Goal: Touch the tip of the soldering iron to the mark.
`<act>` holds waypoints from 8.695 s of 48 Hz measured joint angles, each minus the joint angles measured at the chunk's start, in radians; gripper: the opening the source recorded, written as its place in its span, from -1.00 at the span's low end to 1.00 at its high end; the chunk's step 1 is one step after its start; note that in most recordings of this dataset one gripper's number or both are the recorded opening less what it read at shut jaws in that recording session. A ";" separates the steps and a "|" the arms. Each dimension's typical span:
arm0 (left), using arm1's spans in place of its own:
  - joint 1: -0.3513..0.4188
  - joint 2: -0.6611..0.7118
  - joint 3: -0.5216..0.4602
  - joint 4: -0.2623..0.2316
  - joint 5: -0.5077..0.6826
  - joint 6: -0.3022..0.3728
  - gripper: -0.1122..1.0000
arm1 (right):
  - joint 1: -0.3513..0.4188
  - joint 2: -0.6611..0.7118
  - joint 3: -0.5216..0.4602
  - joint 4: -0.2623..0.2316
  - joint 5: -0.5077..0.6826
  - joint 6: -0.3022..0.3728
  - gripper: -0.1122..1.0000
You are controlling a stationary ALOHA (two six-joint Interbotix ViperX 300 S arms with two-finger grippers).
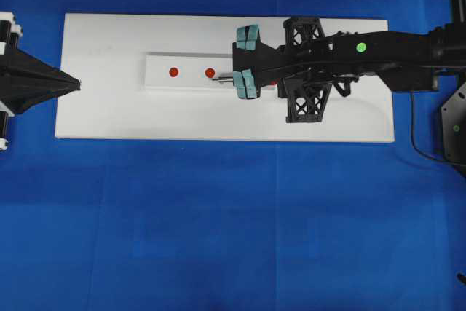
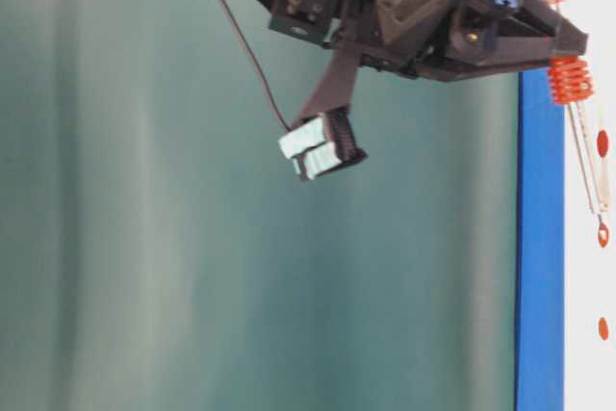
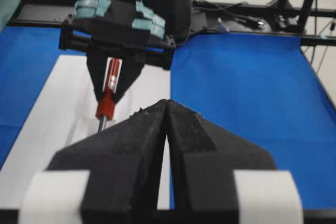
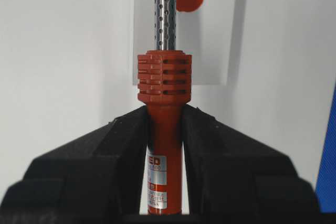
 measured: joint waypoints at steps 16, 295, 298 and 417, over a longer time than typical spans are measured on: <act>0.002 0.002 0.000 0.000 0.000 0.000 -0.79 | -0.020 0.011 0.002 0.000 -0.032 0.000 -0.68; 0.002 0.000 0.006 0.000 0.000 -0.002 -0.79 | -0.035 -0.137 0.163 -0.003 0.044 0.008 -0.68; 0.000 0.000 0.006 -0.002 0.000 -0.002 -0.79 | -0.034 -0.135 0.163 -0.003 0.044 0.008 -0.68; 0.000 -0.002 0.006 -0.002 0.000 -0.015 -0.79 | 0.184 -0.417 0.034 -0.026 0.261 0.241 -0.68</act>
